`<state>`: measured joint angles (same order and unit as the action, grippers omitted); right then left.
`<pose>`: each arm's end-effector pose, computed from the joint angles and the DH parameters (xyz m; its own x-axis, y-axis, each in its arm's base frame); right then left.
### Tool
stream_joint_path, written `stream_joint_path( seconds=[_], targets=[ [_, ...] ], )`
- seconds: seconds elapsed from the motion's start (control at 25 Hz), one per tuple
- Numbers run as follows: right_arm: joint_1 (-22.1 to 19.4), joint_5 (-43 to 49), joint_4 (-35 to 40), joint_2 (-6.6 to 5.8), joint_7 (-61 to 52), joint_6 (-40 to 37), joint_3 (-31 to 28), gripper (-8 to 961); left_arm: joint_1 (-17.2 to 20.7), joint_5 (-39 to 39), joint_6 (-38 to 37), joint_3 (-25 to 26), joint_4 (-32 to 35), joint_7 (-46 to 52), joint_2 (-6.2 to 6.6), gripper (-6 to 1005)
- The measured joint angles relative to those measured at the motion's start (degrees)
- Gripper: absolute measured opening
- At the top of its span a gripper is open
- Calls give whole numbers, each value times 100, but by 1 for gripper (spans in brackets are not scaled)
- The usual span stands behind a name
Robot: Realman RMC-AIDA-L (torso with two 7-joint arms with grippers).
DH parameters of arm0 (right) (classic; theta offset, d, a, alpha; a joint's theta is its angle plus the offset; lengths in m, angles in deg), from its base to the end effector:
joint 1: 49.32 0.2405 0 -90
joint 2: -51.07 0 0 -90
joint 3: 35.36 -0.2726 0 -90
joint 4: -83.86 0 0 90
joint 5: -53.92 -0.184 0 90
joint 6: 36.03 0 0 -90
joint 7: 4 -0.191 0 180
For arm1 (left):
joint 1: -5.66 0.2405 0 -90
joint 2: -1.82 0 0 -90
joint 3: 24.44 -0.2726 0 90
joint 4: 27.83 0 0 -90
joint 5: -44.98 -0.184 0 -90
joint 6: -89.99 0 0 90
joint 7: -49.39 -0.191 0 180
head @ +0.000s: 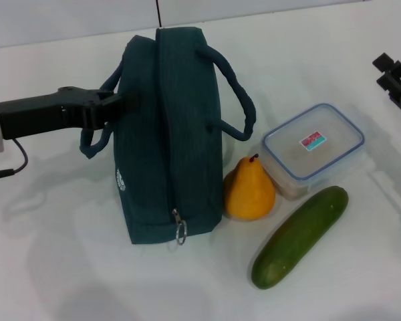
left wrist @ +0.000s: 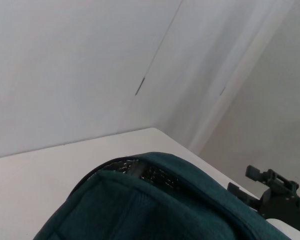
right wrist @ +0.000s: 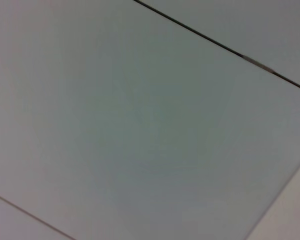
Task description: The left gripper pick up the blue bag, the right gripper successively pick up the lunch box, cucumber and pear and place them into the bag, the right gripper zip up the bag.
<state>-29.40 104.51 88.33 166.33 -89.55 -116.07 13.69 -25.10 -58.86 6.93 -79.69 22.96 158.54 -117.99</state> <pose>0.3321 0.3309 0.0171 -0.2156 -0.2631 -0.9404 -0.9319 -0.2323 0.2787 -0.1855 0.3585 -0.0436 0.6505 0.5386 0.5355 0.6360 -0.7717 0.0036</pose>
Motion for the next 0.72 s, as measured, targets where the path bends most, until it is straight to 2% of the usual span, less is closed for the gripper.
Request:
stream_joint_path(
  seconds=[0.72],
  targets=[
    [88,96,-291,8,-232,468,206,660,-8,20,10,-100,-58,-6,11,47]
  ],
)
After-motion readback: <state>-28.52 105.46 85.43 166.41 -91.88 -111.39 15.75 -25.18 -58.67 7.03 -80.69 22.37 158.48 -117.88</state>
